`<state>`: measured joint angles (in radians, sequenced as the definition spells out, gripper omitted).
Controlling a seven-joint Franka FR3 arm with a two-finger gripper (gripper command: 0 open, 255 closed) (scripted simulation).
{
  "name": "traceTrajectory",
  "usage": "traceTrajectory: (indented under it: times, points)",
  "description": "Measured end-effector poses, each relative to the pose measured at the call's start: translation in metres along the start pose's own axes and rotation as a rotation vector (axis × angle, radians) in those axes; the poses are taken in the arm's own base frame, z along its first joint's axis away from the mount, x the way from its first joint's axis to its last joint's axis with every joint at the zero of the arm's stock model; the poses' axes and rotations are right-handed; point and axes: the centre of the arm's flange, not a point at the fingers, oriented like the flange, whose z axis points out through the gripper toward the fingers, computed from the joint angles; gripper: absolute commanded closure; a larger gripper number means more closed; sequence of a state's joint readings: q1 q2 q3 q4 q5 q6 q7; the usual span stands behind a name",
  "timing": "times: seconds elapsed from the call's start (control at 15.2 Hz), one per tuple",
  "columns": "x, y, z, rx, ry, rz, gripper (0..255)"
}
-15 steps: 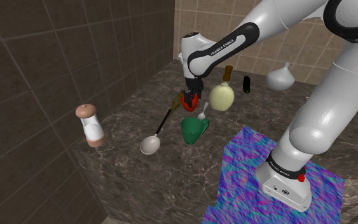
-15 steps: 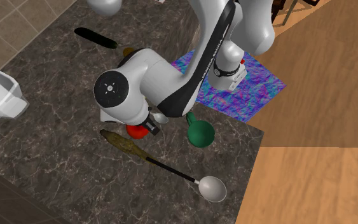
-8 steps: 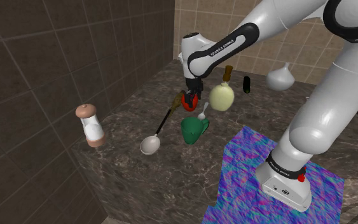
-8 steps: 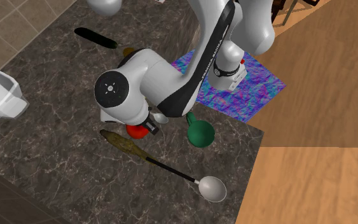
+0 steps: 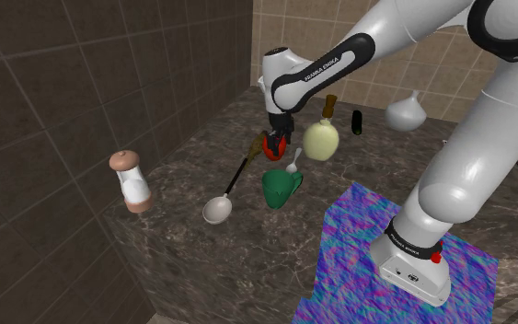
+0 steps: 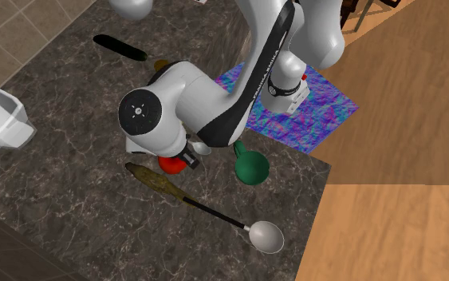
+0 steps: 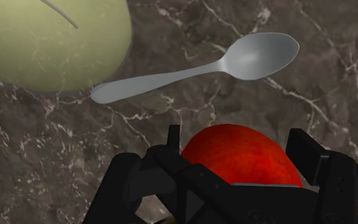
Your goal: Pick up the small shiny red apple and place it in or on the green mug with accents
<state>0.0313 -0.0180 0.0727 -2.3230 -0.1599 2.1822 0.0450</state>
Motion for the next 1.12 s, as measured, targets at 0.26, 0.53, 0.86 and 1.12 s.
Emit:
traceTrajectory:
  times: [0.26, 0.53, 0.86, 1.12]
  points:
    - [-0.001, 0.001, -0.011, 0.0, 0.0, 0.0, 255]
    - [-0.005, 0.004, -0.031, 0.0, 0.0, 0.0, 255]
    - [-0.007, 0.006, -0.056, 0.0, 0.0, 0.0, 255]
    - [-0.01, 0.01, -0.078, 0.0, 0.0, 0.0, 255]
